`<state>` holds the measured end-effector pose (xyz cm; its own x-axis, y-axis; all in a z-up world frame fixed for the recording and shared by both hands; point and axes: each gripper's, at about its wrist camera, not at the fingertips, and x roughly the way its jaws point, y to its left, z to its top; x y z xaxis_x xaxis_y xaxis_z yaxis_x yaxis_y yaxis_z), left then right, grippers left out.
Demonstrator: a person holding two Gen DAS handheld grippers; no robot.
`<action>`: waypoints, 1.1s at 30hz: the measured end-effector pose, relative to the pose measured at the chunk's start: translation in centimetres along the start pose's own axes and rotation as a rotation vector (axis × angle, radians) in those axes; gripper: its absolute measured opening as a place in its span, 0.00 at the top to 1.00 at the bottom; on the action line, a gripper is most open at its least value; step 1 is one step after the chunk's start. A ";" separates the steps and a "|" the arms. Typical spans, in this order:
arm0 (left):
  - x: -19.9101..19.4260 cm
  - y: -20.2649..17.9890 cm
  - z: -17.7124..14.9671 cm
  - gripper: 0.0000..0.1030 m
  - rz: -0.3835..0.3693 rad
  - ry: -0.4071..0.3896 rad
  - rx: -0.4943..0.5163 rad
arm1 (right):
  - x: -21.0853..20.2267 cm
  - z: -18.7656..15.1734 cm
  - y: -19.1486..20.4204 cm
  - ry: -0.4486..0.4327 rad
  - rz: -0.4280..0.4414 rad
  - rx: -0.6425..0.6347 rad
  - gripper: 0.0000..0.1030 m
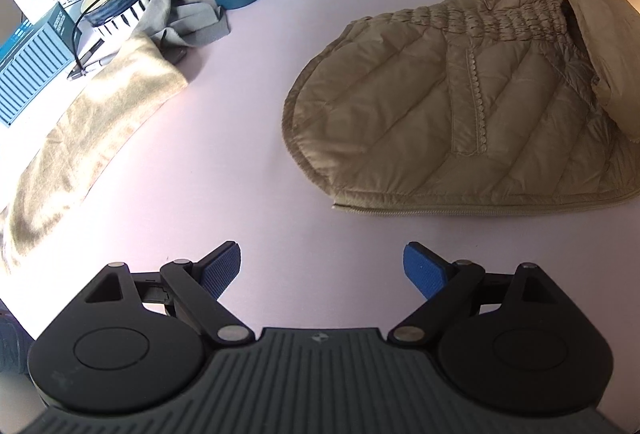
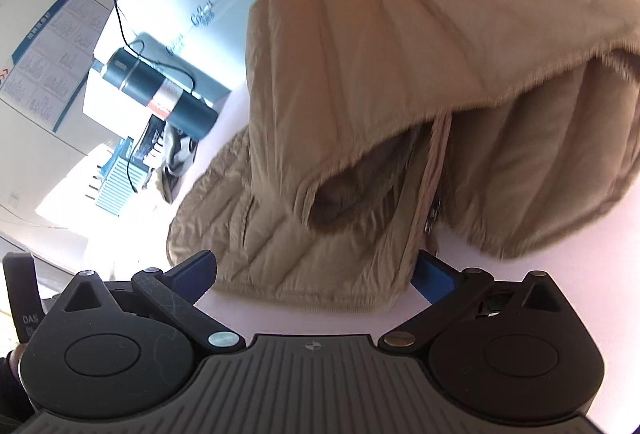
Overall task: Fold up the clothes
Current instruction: 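Move both grippers toward the beige down jacket on the table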
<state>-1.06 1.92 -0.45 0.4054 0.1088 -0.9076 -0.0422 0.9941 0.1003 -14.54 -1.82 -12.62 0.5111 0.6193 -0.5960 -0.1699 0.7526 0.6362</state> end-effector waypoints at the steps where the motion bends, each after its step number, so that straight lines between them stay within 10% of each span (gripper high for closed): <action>1: 0.0 0.2 -0.2 0.15 0.000 0.004 -0.006 | 0.0 0.1 0.0 0.000 0.002 -0.006 0.00; 27: -1.8 2.4 -1.4 0.15 -0.016 0.054 -0.046 | -1.5 0.6 -1.2 -0.075 -0.120 -0.036 0.00; 33: -1.9 1.3 -1.0 0.15 -0.021 0.036 -0.016 | -2.9 3.3 0.1 0.037 -0.166 -0.168 0.00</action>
<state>-2.86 2.97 1.02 0.3734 0.0877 -0.9235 -0.0490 0.9960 0.0748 -13.25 -4.26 -9.25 0.5131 0.4891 -0.7053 -0.2251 0.8697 0.4393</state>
